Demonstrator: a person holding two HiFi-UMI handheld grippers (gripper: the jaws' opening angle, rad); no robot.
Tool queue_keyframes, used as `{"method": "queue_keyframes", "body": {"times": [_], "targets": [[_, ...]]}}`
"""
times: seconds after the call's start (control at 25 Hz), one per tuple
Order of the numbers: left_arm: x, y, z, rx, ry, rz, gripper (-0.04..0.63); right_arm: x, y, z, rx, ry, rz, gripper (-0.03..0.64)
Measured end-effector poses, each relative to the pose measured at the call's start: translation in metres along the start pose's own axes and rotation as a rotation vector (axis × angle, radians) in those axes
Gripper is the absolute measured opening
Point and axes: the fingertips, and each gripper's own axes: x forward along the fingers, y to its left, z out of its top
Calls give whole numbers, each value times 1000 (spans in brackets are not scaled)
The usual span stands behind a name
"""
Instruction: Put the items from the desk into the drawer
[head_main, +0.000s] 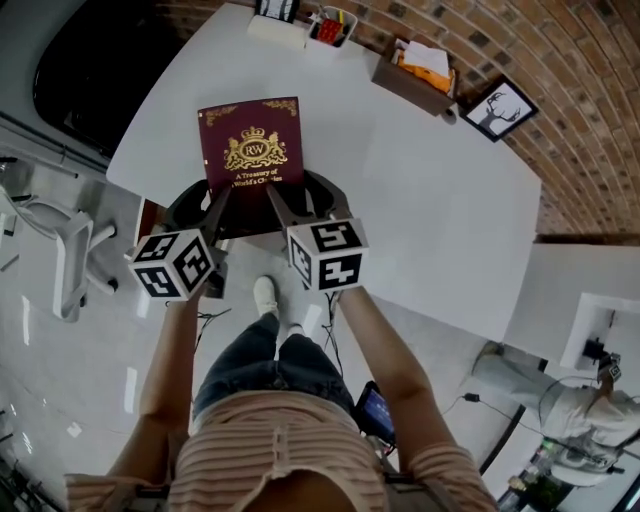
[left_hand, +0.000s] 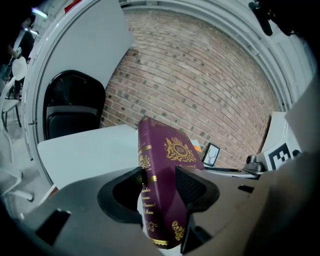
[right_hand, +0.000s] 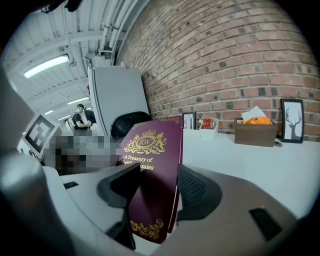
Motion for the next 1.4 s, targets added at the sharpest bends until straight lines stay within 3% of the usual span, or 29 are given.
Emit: {"method": "queue_keyframes", "body": {"times": [0.32,0.6,1.12,1.4], "targets": [[-52,-2,21,51,-99,28,202,-23,43,22,-38,-138,43,233],[-135,-24,-12,83,-165,58,202,-85,96,-6,-66,-202,86,230],[-146,-23,-16,85,-109,65,201,-93,110,-12,-11,-194,97,228],[-190,23,-14,96,-112,11,201,-85,173,-21,14,-206,46,219]]}}
